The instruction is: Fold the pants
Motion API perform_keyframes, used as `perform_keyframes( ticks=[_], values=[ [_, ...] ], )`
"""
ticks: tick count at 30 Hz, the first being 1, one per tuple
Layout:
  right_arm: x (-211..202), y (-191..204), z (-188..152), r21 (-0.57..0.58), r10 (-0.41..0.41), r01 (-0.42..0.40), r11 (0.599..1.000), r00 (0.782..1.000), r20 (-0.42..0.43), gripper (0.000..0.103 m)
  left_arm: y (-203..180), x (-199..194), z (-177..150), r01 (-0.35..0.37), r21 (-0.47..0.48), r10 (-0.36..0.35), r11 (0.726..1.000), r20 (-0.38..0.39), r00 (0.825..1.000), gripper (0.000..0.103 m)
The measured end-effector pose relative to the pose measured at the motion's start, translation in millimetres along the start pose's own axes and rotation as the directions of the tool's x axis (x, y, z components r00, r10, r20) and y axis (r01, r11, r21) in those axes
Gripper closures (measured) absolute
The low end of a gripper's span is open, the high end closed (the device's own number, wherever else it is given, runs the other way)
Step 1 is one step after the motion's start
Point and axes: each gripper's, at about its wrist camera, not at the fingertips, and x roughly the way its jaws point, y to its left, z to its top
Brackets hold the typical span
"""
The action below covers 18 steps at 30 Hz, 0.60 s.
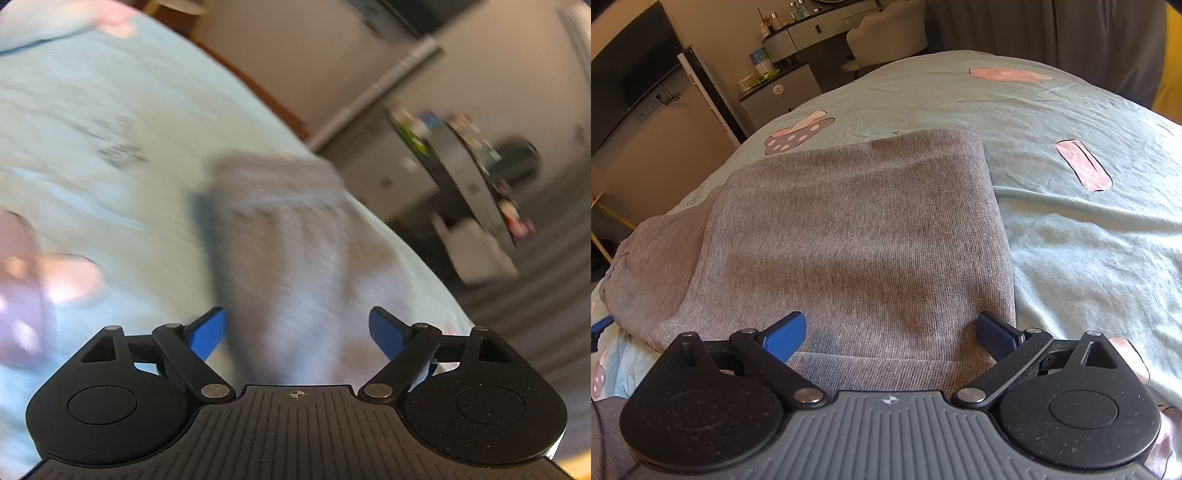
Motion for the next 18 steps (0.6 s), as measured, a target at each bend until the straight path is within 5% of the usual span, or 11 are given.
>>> perform_keyframes(
  ticks=[6, 13, 14, 16, 18],
  values=[
    [3, 2, 0, -0.003, -0.01, 0.01, 1.0, 1.0, -0.003, 0.004, 40, 32, 18, 0.13, -0.181, -0.147, 0.975, -0.084, 0.985, 0.021],
    [4, 3, 1, -0.007, -0.018, 0.018, 1.0, 1.0, -0.002, 0.004, 43, 75, 33, 0.229, -0.227, -0.261, 0.947, -0.123, 0.958, 0.022],
    [4, 3, 0, -0.007, -0.018, 0.018, 1.0, 1.0, -0.002, 0.004, 43, 80, 35, 0.23, -0.241, -0.265, 0.943, -0.121, 0.957, 0.026],
    [4, 4, 1, -0.008, -0.019, 0.019, 1.0, 1.0, -0.002, 0.004, 42, 86, 39, 0.202, -0.25, -0.241, 0.947, -0.137, 0.961, 0.065],
    [4, 4, 1, -0.009, -0.02, 0.02, 1.0, 1.0, -0.001, 0.004, 38, 87, 42, 0.168, -0.222, -0.205, 0.96, -0.155, 0.966, 0.073]
  ],
)
